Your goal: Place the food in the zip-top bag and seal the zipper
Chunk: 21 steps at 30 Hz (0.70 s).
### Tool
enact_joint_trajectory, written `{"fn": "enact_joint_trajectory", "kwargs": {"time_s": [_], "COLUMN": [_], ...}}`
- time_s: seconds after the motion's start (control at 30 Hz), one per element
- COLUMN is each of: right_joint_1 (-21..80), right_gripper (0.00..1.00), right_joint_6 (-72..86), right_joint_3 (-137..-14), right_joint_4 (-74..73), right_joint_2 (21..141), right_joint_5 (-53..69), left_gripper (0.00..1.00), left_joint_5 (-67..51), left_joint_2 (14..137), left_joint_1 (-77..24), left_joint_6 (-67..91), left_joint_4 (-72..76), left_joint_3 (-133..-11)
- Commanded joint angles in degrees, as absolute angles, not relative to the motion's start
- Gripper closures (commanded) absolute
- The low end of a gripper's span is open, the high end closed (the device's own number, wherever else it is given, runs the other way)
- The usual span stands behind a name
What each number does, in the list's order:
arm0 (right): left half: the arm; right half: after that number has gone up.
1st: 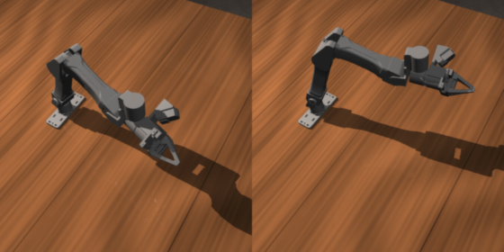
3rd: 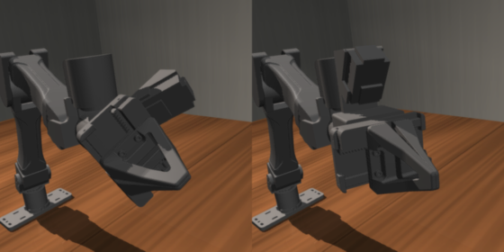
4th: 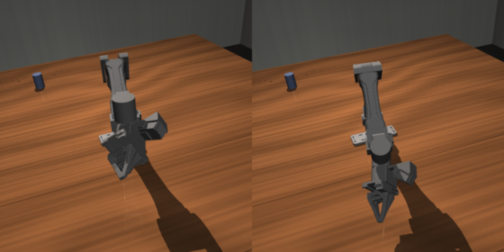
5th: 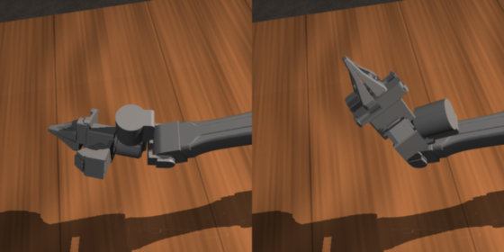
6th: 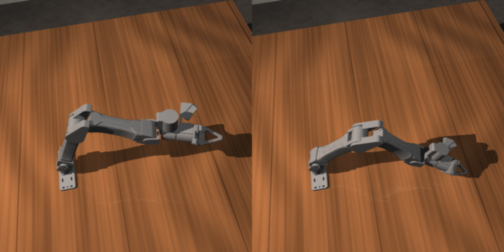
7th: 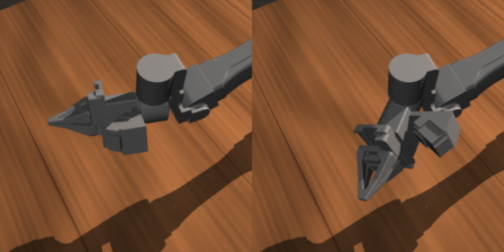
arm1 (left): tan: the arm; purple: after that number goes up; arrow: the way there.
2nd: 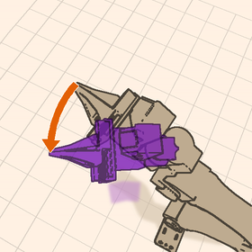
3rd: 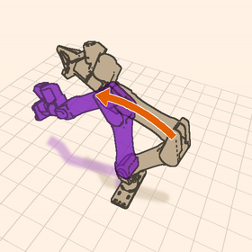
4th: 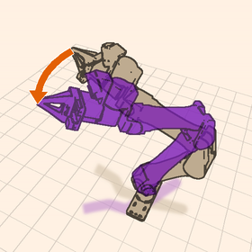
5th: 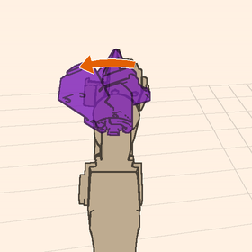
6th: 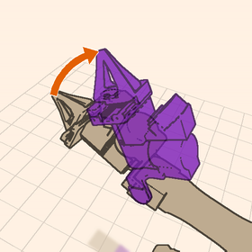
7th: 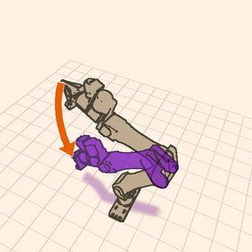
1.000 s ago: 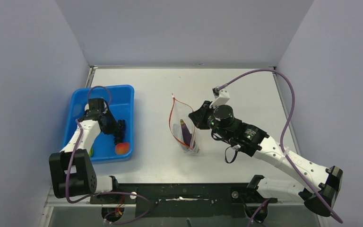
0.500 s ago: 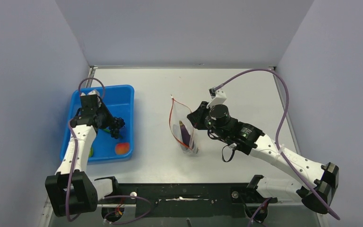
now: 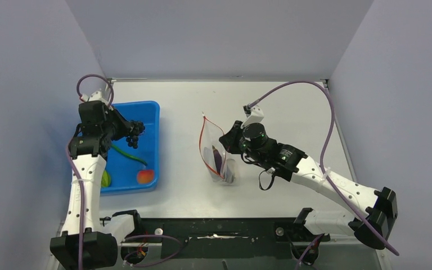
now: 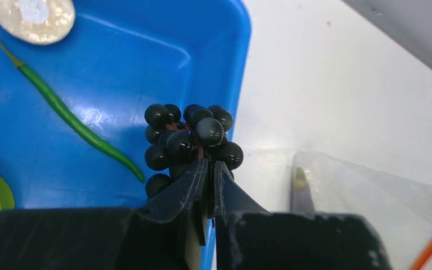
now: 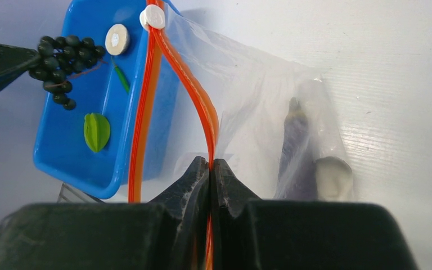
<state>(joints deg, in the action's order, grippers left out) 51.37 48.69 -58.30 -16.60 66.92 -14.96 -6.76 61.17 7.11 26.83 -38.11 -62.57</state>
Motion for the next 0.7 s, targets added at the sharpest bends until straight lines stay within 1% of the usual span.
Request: {"fn": "enact_joint_trajectory", "kwargs": {"time_s": [0.0, 0.17, 0.33, 0.53, 0.67], "right_joint_1": [51.67, 51.74, 51.84, 52.11, 52.1], "right_gripper": [1.0, 1.0, 1.0, 1.0, 1.0], "right_joint_6": [49.54, 49.92, 49.92, 49.68, 49.55], "right_joint_3": [-62.14, -63.58, -65.39, -67.15, -68.16], "right_joint_4": [-13.14, -12.73, -12.92, -12.83, -13.01], "right_joint_2": [68.28, 70.33, 72.23, 73.88, 74.76], "right_joint_5": [-14.78, -14.0, -13.65, -13.69, -13.79], "left_gripper": [1.0, 1.0, 1.0, 1.0, 1.0], "left_joint_5": [-12.05, -21.44, -26.58, -34.05, -33.45], "left_joint_2": [58.15, 55.31, 52.84, 50.81, 49.27], "left_joint_1": [6.86, 6.08, 5.24, 4.0, 1.26], "left_joint_6": [27.78, 29.67, 33.06, 41.28, 44.16], "left_joint_4": [-37.38, -32.45, -28.2, -21.47, -18.86], "left_joint_3": [-68.79, -68.25, -67.7, -64.7, -63.98]}}
